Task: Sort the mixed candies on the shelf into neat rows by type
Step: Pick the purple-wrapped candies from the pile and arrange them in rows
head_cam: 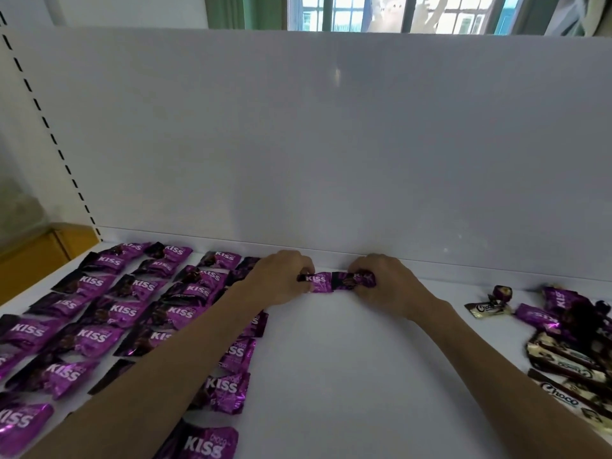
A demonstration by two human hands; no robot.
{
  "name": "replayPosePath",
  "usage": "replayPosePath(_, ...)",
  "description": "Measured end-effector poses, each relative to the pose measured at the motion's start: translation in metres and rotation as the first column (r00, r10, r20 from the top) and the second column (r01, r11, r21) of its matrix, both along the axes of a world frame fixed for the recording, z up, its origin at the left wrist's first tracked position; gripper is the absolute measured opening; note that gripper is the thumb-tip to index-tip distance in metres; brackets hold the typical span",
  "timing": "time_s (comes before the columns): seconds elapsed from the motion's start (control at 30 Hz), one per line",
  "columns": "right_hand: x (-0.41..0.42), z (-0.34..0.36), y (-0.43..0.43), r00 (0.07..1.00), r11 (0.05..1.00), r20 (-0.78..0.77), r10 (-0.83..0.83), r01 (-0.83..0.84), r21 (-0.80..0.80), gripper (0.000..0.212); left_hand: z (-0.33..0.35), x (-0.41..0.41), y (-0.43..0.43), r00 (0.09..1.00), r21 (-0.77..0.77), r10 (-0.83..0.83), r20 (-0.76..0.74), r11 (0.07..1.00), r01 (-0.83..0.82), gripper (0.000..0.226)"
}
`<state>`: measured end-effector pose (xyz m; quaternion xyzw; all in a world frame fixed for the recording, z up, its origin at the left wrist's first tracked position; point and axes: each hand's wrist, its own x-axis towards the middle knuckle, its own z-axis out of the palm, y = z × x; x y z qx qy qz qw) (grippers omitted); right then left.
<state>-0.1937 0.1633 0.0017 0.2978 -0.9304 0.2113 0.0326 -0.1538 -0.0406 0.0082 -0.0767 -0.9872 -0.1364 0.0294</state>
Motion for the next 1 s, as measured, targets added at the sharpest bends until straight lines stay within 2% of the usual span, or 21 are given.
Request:
replayPosePath(0.13, -0.005, -0.007, 0.0, 0.998, 0.999, -0.062, -0.006, 0.003, -0.035, 0.023, -0.003, -0.006, 0.001, 0.997, -0.036, 0.031, -0.077, 0.999, -0.034, 0.027)
replayPosePath(0.23, -0.005, -0.01, 0.002, 0.997, 0.999, -0.073, -0.026, 0.024, -0.03, 0.029, -0.004, -0.009, -0.001, 0.995, -0.04, 0.034, -0.095, 0.999, -0.038, 0.027)
replayPosePath(0.43, -0.004, -0.015, -0.005, 0.982, 0.993, -0.173, -0.076, 0.058, -0.107, 0.024, -0.003, -0.013, -0.004, 0.995, -0.068, 0.006, -0.104, 0.998, -0.013, 0.03)
replayPosePath(0.53, -0.003, -0.018, -0.012, 0.964, 0.99, -0.244, -0.105, 0.079, -0.113, 0.024, -0.002, -0.009, -0.008, 0.989, 0.024, 0.029, -0.146, 0.999, -0.026, 0.028)
replayPosePath(0.67, -0.002, -0.018, -0.013, 0.965, 0.992, -0.235, -0.121, 0.106, -0.075, 0.026, 0.01, -0.001, -0.022, 0.97, 0.153, 0.132, -0.205, 0.983, -0.102, 0.023)
replayPosePath(1.0, 0.002, -0.016, -0.017, 0.971, 0.992, -0.213, -0.113, 0.1, -0.073, 0.022, 0.013, 0.029, -0.044, 0.967, 0.164, 0.179, -0.18, 0.975, -0.15, 0.022)
